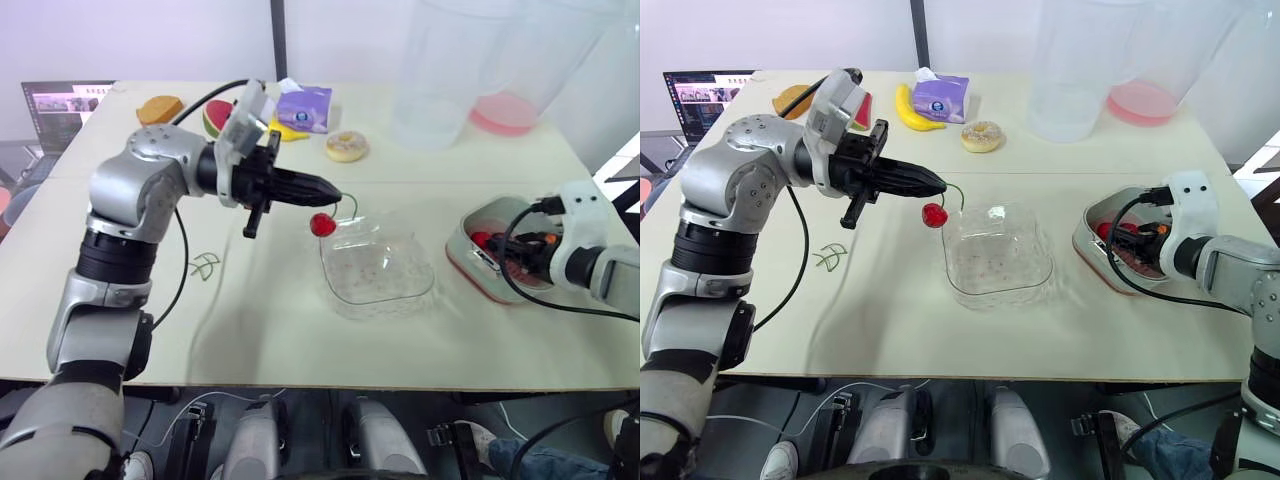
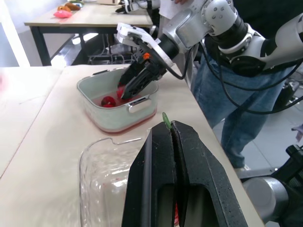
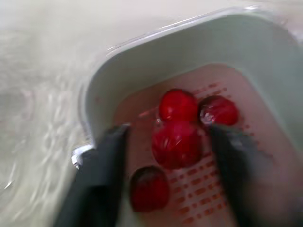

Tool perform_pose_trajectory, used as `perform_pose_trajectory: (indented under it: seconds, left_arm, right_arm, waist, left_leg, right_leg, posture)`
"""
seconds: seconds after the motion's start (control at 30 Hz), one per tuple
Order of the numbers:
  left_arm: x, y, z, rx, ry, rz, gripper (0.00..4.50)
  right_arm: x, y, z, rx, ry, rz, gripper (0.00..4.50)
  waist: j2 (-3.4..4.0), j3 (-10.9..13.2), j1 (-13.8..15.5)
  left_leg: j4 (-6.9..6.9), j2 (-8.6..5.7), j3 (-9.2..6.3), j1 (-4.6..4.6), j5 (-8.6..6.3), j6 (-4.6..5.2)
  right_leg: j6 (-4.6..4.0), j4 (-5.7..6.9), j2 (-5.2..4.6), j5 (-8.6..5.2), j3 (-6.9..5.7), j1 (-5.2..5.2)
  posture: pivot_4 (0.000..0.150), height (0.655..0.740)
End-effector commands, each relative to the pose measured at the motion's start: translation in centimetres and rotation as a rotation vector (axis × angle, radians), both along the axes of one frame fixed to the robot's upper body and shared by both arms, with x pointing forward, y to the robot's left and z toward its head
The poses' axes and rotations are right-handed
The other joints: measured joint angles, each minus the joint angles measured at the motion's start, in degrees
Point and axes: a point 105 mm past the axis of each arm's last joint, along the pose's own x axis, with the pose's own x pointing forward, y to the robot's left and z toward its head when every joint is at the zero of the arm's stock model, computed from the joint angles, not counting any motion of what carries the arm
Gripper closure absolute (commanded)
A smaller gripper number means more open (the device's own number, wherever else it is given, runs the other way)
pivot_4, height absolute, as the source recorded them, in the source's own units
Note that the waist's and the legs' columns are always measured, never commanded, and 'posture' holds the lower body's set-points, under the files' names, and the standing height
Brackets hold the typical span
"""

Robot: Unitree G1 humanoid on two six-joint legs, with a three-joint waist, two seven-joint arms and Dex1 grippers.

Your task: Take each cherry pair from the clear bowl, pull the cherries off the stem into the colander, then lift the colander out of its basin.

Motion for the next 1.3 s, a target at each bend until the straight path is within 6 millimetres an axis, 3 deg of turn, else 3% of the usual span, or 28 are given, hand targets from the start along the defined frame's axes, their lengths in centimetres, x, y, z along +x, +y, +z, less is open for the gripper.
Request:
perform_pose_trajectory:
  seconds: [0.03,0.13,0.23,0.3,0.4,0.47,0.73,1.07,1.3]
  left_arm:
    - [-0.3,0.2,1.0,-0.024,-0.040,-0.006,4.50]
    - [-0.3,0.3,1.0,-0.025,-0.041,-0.003,4.50]
    - [-0.3,0.3,1.0,-0.027,-0.041,-0.002,4.50]
    - [-0.2,0.3,1.0,-0.027,-0.045,0.000,4.50]
    - [-0.3,0.2,1.2,-0.035,-0.045,-0.002,4.50]
    - [-0.3,0.1,1.2,-0.037,-0.045,-0.004,4.50]
    - [-0.3,0.1,1.2,-0.039,-0.048,0.000,4.50]
    - [-0.4,0.1,1.3,-0.043,-0.048,0.003,4.50]
    - [-0.4,0.0,1.5,-0.046,-0.048,0.005,4.50]
  right_arm:
    - [-0.1,0.9,4.0,0.042,-0.166,0.057,0.03]
    - [-0.5,3.4,6.2,0.100,-0.244,0.206,0.03]
    - [-1.6,7.6,7.2,0.180,-0.261,0.444,0.03]
    - [-2.3,9.6,7.2,0.202,-0.250,0.553,0.03]
    - [-3.6,16.0,5.8,0.276,-0.185,0.830,0.03]
    - [-3.4,18.2,5.6,0.295,-0.177,0.878,0.03]
    - [-1.8,21.8,6.3,0.348,-0.195,0.912,0.03]
    - [-0.7,22.5,6.4,0.357,-0.200,0.893,0.03]
    - [-0.9,22.5,5.6,0.340,-0.170,0.897,3.19]
  waist:
    - [0.00,0.0,0.0]
    - [0.00,0.0,-0.2]
    - [0.00,0.0,-0.3]
    - [0.00,0.0,-0.2]
    - [0.00,0.0,-0.3]
    - [0.01,0.0,-0.5]
    - [0.01,0.0,-0.1]
    - [0.02,0.0,-0.3]
    - [0.02,0.0,-0.3]
  left_leg:
    - [0.00,0.00,0.00,0.00,0.00,0.00]
    - [0.00,0.00,0.00,0.00,0.00,0.00]
    - [-0.01,0.04,-0.02,0.01,0.00,0.00]
    - [-0.02,0.05,-0.04,0.01,0.00,0.00]
    - [0.00,0.03,-0.03,0.01,0.00,0.00]
    - [0.03,0.05,-0.03,0.03,0.00,0.00]
    - [0.10,-0.02,-0.03,-0.06,-0.02,0.03]
    - [0.08,0.02,-0.02,-0.05,-0.02,0.03]
    - [0.08,0.02,-0.02,-0.05,-0.02,0.03]
  right_leg:
    - [0.00,0.00,0.00,0.00,0.00,0.00]
    - [0.00,0.00,0.01,0.00,0.00,0.00]
    - [0.00,0.00,0.05,0.00,0.00,0.00]
    - [0.00,0.00,0.05,0.00,-0.01,0.00]
    - [0.00,0.00,0.01,0.00,-0.02,0.02]
    - [0.00,0.03,0.02,0.00,-0.01,0.02]
    - [0.00,0.06,-0.08,0.00,-0.05,-0.02]
    - [0.00,0.07,-0.04,0.00,-0.05,-0.04]
    - [0.00,0.07,-0.04,0.00,-0.05,-0.04]
  posture:
    - [0.150,0.7400]
    - [0.150,0.7400]
    - [0.150,0.7400]
    - [0.150,0.7400]
    - [0.150,0.7400]
    - [0.150,0.7400]
    - [0.150,0.7400]
    - [0.150,0.7400]
    - [0.150,0.7400]
